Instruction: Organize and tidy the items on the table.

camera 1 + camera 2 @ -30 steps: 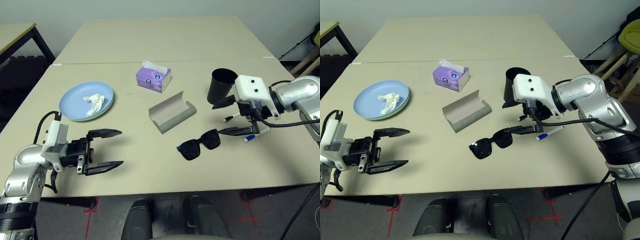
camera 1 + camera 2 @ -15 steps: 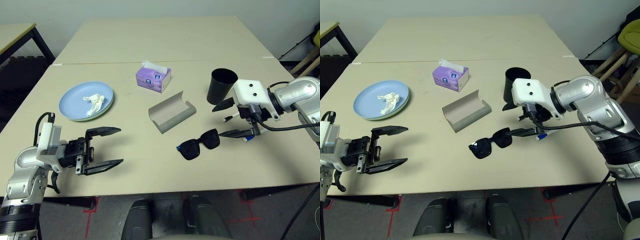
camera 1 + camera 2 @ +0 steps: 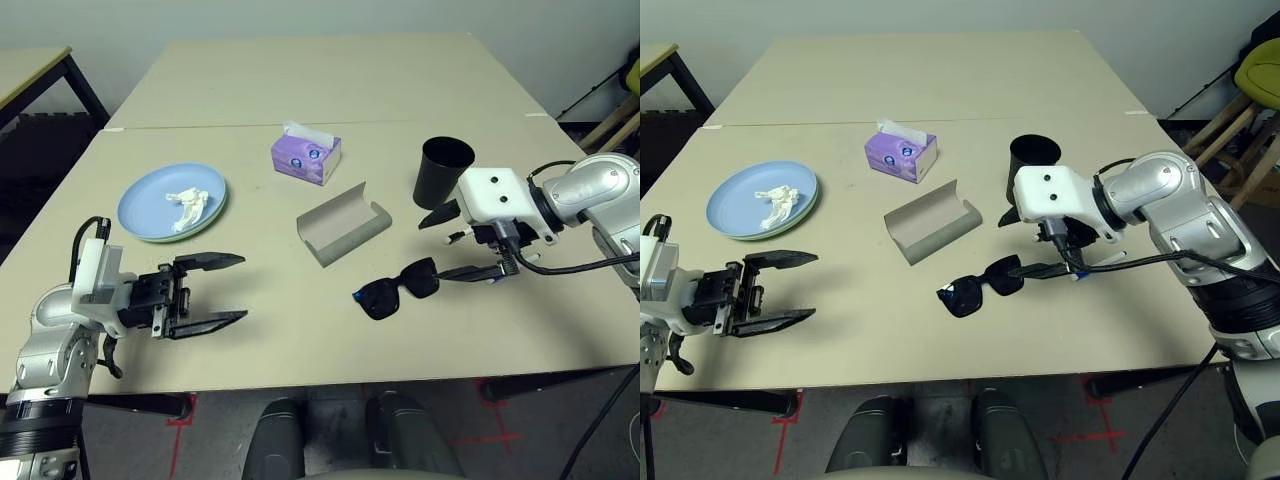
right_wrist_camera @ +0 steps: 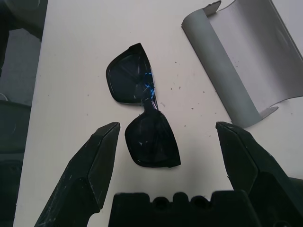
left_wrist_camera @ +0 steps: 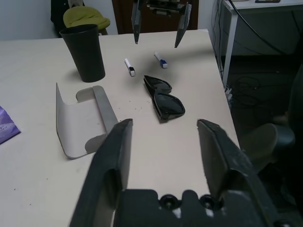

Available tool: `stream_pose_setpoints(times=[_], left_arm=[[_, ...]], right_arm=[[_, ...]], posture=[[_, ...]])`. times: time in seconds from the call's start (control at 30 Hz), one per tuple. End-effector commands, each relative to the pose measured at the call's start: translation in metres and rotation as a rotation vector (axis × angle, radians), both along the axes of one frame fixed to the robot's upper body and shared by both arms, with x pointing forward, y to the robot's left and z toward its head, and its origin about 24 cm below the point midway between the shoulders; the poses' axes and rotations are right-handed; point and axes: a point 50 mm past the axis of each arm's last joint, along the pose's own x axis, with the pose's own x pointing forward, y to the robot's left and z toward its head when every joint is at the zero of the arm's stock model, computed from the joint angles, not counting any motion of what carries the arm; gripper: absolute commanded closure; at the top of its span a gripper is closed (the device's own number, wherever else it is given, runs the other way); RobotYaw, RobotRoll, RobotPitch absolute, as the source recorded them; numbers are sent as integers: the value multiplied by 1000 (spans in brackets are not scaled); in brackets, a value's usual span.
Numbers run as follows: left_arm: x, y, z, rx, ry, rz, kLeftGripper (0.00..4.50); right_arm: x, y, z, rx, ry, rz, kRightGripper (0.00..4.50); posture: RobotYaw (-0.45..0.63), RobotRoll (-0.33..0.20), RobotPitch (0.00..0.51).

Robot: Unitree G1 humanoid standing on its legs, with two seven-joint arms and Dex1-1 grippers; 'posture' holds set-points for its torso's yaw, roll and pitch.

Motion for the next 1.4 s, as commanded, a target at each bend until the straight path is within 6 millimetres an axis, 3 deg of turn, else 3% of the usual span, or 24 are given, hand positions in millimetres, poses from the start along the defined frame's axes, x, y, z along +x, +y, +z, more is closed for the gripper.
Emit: stream_pose_setpoints(times=[0.03, 0.17, 0.3, 0.4, 0.6, 1.07, 1.4], left_arm=[[-1, 0, 17, 8, -27, -7, 2453], [0, -1, 21, 7, -29, 0, 2786], [-1, -2, 23, 6, -33, 0, 2828], [0, -4, 23, 7, -34, 12, 2189], [4, -8, 24, -7, -47, 41, 49], [6, -11, 22, 13, -40, 61, 49], [6, -13, 21, 21, -40, 70, 49]], right_arm=[[-2, 2, -1, -44, -4, 29, 0], [-3, 4, -2, -54, 2, 41, 0], [-4, 6, -4, -61, 6, 48, 0], [-4, 8, -5, -63, 6, 50, 0], [-4, 9, -5, -66, 8, 56, 0], [-8, 13, -14, -145, 35, 92, 0], [0, 34, -34, -316, -13, 190, 0]], posture=[[65, 0, 93], [68, 0, 94], [69, 0, 95], [71, 0, 94], [71, 0, 94], [69, 0, 95], [72, 0, 97]])
